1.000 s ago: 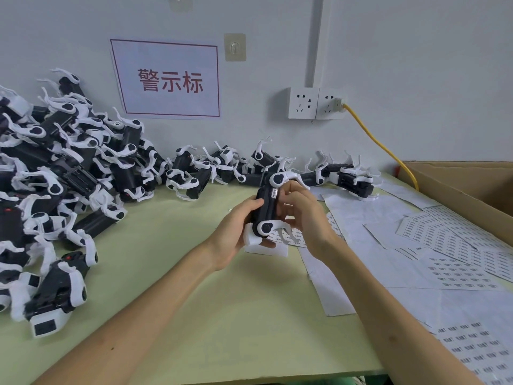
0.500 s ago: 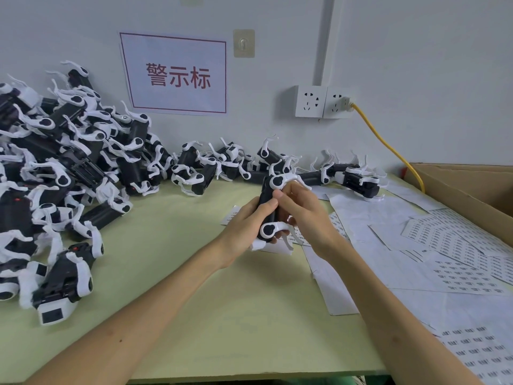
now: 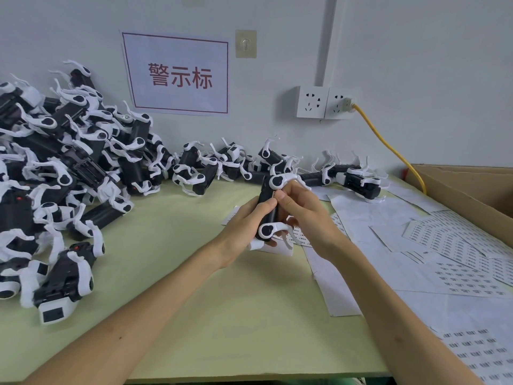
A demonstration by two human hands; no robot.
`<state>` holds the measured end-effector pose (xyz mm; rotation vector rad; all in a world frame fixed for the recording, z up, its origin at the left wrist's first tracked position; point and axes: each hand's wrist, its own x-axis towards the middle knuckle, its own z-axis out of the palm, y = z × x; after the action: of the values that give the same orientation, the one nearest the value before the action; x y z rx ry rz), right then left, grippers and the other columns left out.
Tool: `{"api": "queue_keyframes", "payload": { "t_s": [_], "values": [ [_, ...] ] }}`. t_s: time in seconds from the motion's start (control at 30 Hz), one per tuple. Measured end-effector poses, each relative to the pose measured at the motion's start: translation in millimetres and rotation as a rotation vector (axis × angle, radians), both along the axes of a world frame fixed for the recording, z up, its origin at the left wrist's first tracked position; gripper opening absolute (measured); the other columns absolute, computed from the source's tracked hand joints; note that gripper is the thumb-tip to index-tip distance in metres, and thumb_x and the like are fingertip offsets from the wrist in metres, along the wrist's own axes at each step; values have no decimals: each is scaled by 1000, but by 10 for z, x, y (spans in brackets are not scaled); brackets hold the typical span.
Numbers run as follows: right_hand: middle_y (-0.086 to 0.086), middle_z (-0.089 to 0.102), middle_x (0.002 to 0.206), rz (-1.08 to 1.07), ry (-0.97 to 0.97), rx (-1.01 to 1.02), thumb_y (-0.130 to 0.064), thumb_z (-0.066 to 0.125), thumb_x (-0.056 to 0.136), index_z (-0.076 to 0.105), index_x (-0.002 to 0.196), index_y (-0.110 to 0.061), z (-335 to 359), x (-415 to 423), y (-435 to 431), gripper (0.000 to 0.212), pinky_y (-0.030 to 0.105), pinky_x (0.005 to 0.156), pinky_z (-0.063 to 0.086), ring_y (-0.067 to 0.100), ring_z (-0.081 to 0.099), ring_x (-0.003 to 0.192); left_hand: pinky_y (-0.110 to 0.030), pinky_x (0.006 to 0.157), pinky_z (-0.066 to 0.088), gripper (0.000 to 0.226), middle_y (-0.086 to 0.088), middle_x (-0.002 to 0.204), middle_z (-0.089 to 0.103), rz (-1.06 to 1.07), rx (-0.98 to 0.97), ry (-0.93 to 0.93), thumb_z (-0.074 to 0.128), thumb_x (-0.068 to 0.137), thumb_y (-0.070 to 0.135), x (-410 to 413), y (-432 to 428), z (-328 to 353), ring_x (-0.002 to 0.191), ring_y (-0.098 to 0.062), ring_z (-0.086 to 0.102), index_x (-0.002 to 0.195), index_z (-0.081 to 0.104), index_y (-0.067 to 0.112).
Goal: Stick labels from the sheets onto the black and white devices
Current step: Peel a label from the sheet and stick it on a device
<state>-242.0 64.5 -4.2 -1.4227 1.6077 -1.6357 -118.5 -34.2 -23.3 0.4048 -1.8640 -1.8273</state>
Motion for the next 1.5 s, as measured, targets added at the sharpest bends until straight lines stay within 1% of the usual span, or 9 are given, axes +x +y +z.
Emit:
{"api": "queue_keyframes", "payload": {
  "t_s": [0.1, 0.43, 0.6, 0.73, 0.97, 1.13, 1.3, 1.37, 1.5],
  "values": [
    [-6, 56, 66, 5, 2, 9, -25, 52, 107, 52, 89, -10, -3, 0, 4, 23, 19, 56, 41, 10, 52, 60, -41, 82, 62, 49, -10, 113, 76, -6, 16, 17, 55, 91, 54, -8, -6, -1, 103, -28, 74, 129, 64, 24],
    [-1, 60, 68, -4, 15, 40, -23, 51, 108, 54, 88, -13, -18, -8, -13, 22, 21, 54, 44, 14, 55, 63, -47, 90, 60, 51, -17, 112, 74, 38, 78, -2, 62, 88, 56, -28, -44, -19, 101, -31, 75, 119, 70, 16],
    [-4, 59, 65, 8, 2, 45, -19, 51, 107, 53, 89, -11, -12, -1, 4, 21, 20, 52, 42, 14, 53, 61, -33, 74, 59, 52, -9, 97, 76, 60, 82, -43, 59, 86, 54, -34, -45, -4, 89, -23, 75, 112, 71, 11],
    [-2, 58, 65, 13, -29, 66, -13, 49, 107, 51, 84, -11, -10, 18, 12, 23, 20, 52, 42, 17, 51, 61, -39, 67, 63, 37, -10, 91, 75, 37, 156, -82, 51, 102, 40, -22, -34, 28, 82, -24, 74, 105, 71, 10],
    [6, 57, 70, 38, -105, 32, 2, 49, 100, 56, 88, -6, 32, 6, 17, 16, 22, 53, 42, 14, 52, 57, -39, 70, 59, 32, -8, 91, 70, -117, 420, -37, 47, 99, 39, 32, -52, 79, 74, -22, 69, 107, 68, 16],
    [10, 60, 72, 69, -121, 41, 0, 52, 98, 60, 87, -7, 12, -18, 8, 16, 26, 57, 42, 20, 53, 62, -37, 67, 61, 35, -8, 101, 71, -148, 426, -23, 58, 93, 51, 12, -59, 45, 78, -20, 72, 102, 79, 24],
    [5, 51, 58, -195, -186, -136, 1, 54, 85, 61, 71, -10, 11, -113, 4, 19, 26, 53, 36, 16, 43, 52, -40, 66, 63, 39, -7, 84, 73, -145, 432, -79, 56, 96, 48, 13, -105, 51, 73, -27, 73, 109, 67, 13],
    [4, 50, 57, -306, -284, -235, 8, 49, 87, 61, 71, -9, 36, -185, 33, 27, 27, 52, 33, 15, 41, 50, -33, 53, 60, 44, -12, 85, 73, -221, 465, -143, 63, 88, 49, 52, -100, 94, 72, -31, 74, 108, 67, 10],
    [0, 70, 87, -243, -346, -182, -20, 55, 85, 71, 92, -15, 102, -277, 79, 19, 28, 68, 41, 12, 61, 74, -18, 36, 46, 49, -22, 97, 75, -494, 475, -272, 48, 99, 48, 125, -128, 126, 70, -32, 74, 106, 75, 8]
  ]
}}
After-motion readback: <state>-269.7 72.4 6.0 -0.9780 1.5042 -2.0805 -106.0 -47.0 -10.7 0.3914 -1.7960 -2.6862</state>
